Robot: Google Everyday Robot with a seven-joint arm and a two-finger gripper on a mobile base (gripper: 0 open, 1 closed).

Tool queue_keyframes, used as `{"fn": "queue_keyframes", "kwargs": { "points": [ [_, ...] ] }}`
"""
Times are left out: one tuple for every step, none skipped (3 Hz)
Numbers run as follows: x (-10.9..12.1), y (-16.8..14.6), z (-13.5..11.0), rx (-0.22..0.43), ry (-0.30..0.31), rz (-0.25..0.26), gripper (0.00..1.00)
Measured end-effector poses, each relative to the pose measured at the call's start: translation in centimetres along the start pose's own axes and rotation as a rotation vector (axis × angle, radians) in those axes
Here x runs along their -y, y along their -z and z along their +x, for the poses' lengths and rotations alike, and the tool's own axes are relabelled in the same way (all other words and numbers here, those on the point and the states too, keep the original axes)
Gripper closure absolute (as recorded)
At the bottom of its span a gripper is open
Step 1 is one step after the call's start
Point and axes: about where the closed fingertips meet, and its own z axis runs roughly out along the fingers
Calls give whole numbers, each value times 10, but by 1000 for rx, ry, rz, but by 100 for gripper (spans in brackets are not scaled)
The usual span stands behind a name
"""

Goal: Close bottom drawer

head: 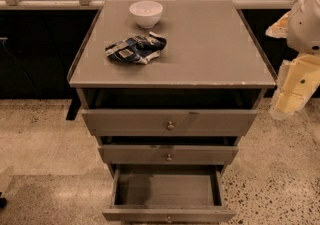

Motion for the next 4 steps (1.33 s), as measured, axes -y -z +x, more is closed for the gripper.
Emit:
{"fn": "queue_keyframes", "kwargs": {
  "points": [
    [0,0,0,0,0,0,0],
    [-3,-4,3,31,-9,13,0],
    [-25,-49,19,134,-35,-31,0],
    [-66,-127,46,297,-128,-106,0]
  ]
}}
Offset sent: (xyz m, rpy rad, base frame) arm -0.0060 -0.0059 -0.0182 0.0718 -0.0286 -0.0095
